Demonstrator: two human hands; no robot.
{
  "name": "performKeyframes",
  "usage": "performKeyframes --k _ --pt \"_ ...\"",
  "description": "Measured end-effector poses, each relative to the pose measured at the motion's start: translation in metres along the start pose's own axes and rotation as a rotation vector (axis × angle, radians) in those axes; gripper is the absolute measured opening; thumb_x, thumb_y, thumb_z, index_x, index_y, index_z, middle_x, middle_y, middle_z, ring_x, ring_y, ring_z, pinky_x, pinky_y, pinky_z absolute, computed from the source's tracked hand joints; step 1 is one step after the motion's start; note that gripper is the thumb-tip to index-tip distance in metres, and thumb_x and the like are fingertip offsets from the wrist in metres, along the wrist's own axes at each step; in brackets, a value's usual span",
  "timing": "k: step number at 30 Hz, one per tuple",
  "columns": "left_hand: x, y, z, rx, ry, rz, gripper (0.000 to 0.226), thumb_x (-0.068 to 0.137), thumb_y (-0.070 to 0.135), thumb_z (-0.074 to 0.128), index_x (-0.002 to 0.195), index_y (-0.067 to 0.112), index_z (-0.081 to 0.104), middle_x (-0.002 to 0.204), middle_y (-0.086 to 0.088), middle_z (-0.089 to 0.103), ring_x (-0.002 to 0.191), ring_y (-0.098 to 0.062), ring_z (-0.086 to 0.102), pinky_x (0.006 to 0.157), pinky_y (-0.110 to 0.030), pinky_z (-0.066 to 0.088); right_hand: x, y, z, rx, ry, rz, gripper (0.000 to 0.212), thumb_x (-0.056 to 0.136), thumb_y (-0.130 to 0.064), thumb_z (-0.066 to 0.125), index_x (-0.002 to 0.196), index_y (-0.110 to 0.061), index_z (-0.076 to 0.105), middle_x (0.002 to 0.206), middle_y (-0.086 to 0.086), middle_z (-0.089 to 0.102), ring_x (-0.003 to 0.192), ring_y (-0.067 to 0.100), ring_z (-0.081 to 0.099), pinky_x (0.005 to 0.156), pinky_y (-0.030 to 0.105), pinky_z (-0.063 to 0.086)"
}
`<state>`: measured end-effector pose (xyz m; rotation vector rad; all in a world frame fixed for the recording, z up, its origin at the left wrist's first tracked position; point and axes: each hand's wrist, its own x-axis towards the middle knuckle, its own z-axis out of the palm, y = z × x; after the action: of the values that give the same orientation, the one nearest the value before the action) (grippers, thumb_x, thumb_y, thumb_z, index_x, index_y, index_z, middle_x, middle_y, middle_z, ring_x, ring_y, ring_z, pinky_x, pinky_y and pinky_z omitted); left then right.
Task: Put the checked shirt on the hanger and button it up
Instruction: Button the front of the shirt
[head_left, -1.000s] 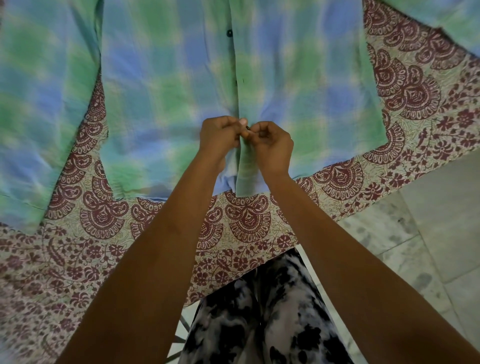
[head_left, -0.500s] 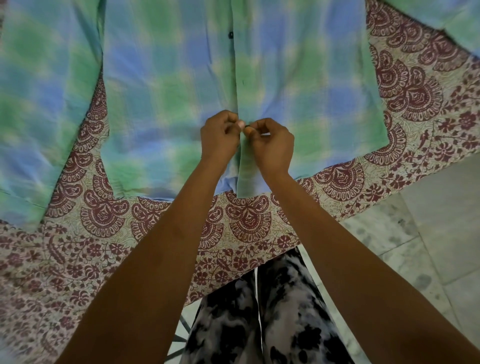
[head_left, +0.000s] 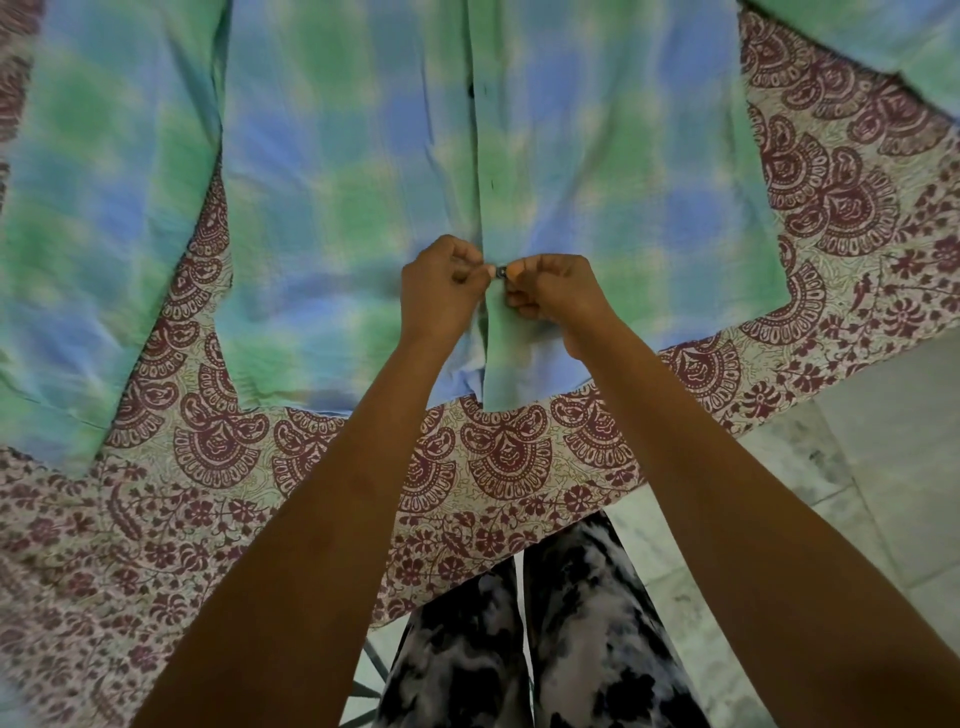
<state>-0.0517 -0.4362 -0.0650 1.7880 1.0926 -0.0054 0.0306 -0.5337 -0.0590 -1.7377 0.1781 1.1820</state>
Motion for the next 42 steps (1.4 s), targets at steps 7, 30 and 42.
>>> performKeyframes --k 7,30,42 --pt "0.011 -0.004 -0.010 -0.086 0.109 -0.053 0.030 0.076 0.006 0.067 0.065 0.030 0.052 0.063 0.002 0.062 0.065 -0.022 0.064 0.072 -0.046 0.057 0.013 -0.011 0.001 -0.392 0.186 -0.340 0.013 0.081 -0.006 0.060 0.092 -0.006 0.066 0.087 0.004 0.066 0.078 0.012 0.058 0.072 0.016 0.045" --pt "0.065 0.039 0.009 0.161 0.095 0.019 0.023 0.083 0.001 0.050 0.097 0.004 0.068 0.100 -0.013 0.070 0.094 -0.024 0.064 0.075 -0.015 0.039 0.059 -0.041 0.004 -0.183 0.178 -0.200 0.014 0.079 -0.004 0.064 0.073 -0.016 0.069 0.073 0.010 0.067 0.069 0.021 0.061 0.071 0.039 0.053" --pt "0.071 0.052 -0.002 0.029 0.023 -0.118 0.010 0.073 -0.001 0.064 0.080 0.004 0.070 0.086 -0.016 0.072 0.086 -0.030 0.067 0.085 -0.036 0.054 0.050 -0.043 0.011 -0.241 0.248 -0.219 0.015 0.078 -0.003 0.061 0.084 -0.008 0.073 0.075 0.005 0.067 0.070 0.016 0.059 0.074 0.038 0.053"
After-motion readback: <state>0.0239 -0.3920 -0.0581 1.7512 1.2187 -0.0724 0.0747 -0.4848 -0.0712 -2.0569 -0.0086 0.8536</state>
